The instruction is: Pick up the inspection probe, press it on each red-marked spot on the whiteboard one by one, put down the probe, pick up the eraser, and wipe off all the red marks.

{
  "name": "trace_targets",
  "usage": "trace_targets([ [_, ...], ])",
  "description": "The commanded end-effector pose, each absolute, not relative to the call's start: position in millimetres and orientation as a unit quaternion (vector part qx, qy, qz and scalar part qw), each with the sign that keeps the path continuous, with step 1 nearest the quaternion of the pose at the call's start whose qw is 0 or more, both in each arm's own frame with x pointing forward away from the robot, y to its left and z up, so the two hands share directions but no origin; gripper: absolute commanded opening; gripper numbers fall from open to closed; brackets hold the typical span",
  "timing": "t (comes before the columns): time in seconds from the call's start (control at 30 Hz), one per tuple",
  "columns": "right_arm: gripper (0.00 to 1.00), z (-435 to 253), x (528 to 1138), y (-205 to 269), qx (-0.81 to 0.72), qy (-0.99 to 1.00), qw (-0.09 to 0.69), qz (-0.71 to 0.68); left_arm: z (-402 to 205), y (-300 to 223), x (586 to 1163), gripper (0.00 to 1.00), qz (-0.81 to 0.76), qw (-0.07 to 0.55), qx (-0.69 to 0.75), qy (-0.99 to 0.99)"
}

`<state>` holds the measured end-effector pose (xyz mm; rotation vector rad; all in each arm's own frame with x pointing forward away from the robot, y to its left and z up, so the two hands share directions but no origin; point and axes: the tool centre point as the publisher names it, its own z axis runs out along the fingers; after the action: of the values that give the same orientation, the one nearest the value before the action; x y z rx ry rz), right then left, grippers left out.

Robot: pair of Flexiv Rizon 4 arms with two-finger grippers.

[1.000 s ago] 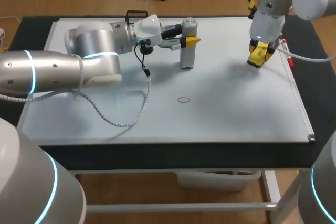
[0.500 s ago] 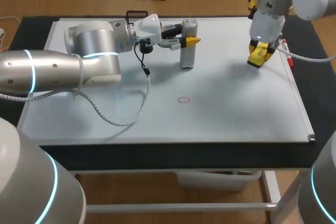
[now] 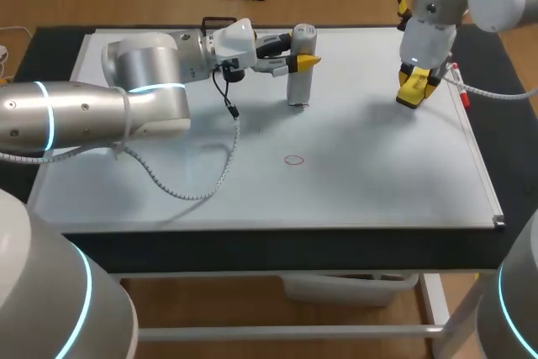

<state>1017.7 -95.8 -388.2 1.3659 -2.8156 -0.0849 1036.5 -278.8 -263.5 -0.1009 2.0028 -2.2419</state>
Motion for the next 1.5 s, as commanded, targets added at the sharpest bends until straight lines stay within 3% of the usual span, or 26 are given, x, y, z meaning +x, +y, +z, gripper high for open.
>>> trace_targets([
  [0.03,0.0,-387.7,1018.4,-96.4,0.437,-0.899,0.006,-0.026,-253.3,-268.4,1034.5,0.0,-0.743,0.069,-0.032,0.665],
  [1.1,0.0,-387.7,1018.4,-96.4,0.437,-0.899,0.006,-0.026,-238.6,-82.6,1032.5,0.0,-0.745,0.119,-0.083,0.651],
  [1.5,0.0,-387.7,1018.4,-96.4,0.437,-0.899,0.006,-0.026,-246.6,-35.9,1024.9,0.0,-0.743,0.136,-0.107,0.646],
])
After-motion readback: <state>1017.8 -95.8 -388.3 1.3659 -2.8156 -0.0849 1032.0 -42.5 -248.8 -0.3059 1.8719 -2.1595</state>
